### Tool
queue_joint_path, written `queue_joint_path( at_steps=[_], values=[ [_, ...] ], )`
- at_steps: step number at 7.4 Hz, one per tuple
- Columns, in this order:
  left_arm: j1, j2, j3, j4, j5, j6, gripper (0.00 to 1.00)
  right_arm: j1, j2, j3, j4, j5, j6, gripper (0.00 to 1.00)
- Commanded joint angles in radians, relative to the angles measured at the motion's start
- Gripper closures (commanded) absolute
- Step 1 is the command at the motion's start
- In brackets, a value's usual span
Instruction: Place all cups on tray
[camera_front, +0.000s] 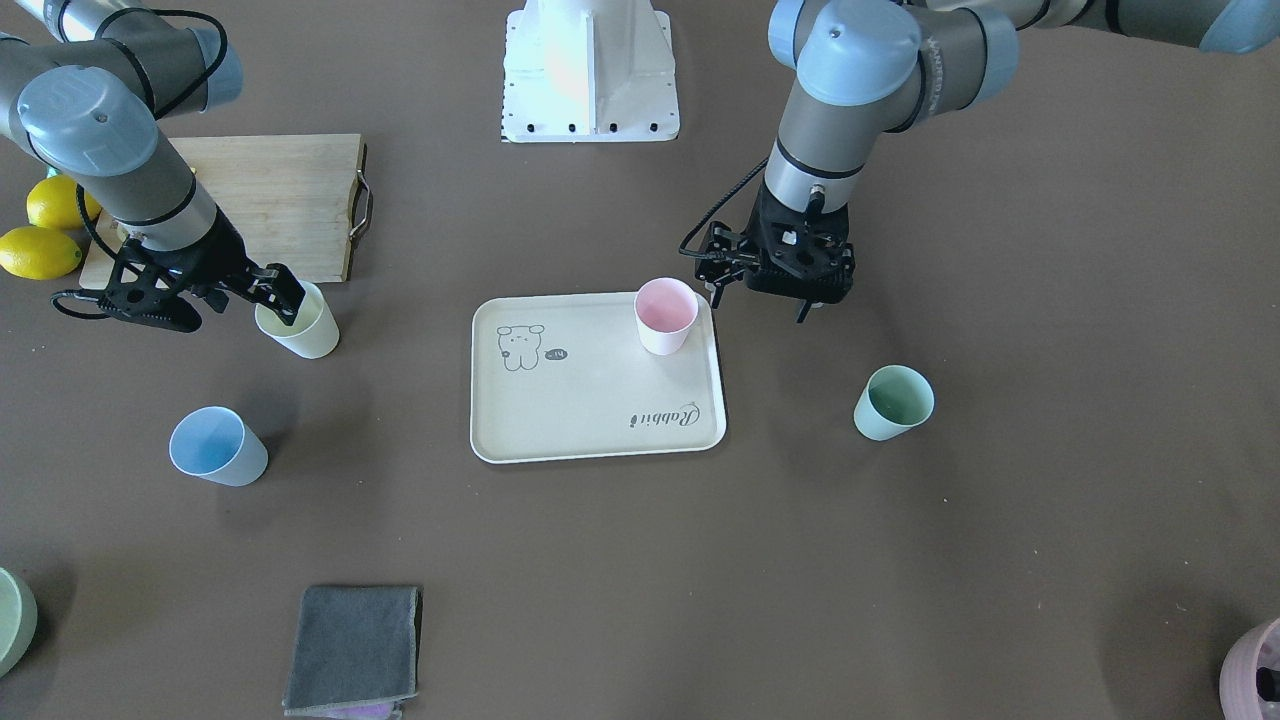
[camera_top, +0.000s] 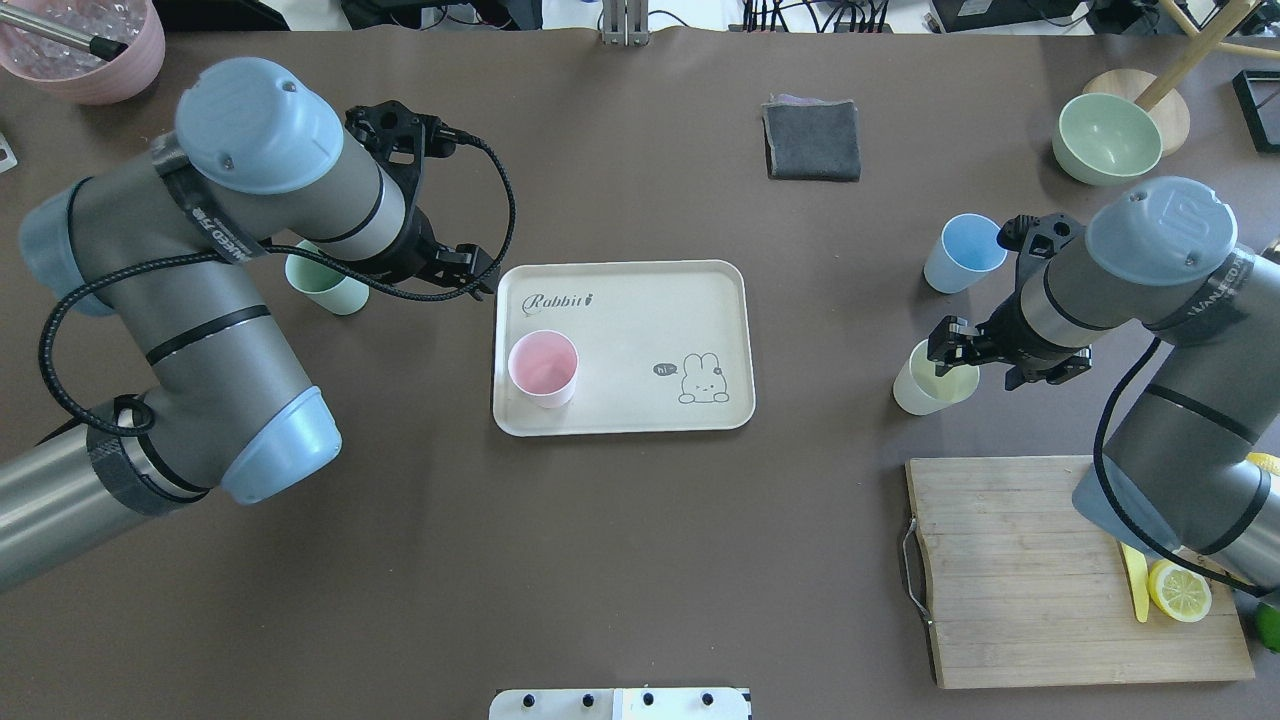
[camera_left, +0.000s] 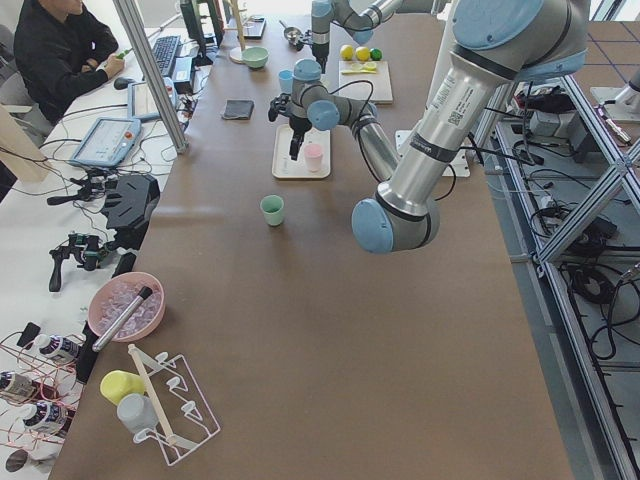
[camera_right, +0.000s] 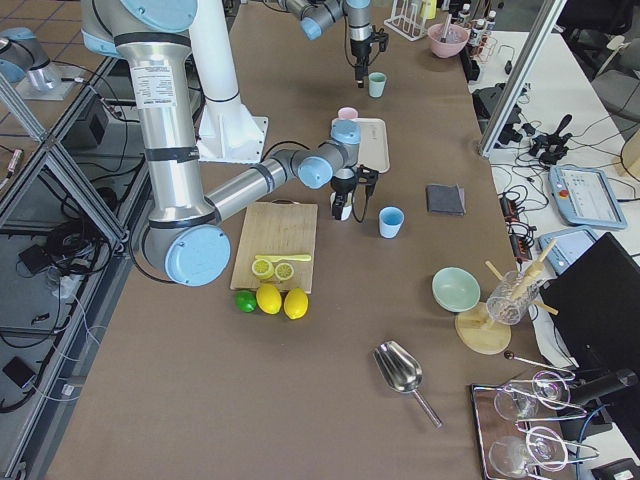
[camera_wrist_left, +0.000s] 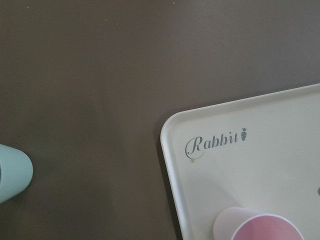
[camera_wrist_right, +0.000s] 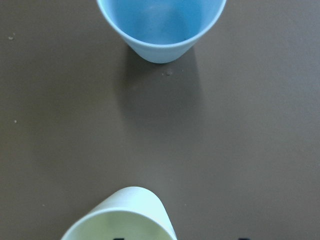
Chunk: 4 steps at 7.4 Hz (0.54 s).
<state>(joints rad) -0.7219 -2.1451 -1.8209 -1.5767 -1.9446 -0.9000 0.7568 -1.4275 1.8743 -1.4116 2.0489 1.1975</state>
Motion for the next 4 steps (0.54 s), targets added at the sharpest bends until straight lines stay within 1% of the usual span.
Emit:
queue_joint_path(
  at_steps=[1, 2, 3, 4],
  values=[
    [-0.043, 0.005, -0.009, 0.023, -0.035, 0.015, 0.02, -0.027, 0.007, 0.006, 0.000, -0.022, 0.011, 1.00],
    [-0.072, 0.010, -0.012, 0.024, -0.062, 0.042, 0.02, -0.027, 0.015, 0.009, 0.000, -0.022, 0.016, 1.00],
    [-0.106, 0.019, -0.011, 0.026, -0.079, 0.121, 0.02, -0.027, 0.018, 0.019, 0.000, -0.021, 0.016, 1.00],
    [-0.137, 0.033, -0.011, 0.026, -0.083, 0.145, 0.02, -0.027, 0.041, 0.044, -0.012, -0.013, 0.016, 1.00]
  ],
)
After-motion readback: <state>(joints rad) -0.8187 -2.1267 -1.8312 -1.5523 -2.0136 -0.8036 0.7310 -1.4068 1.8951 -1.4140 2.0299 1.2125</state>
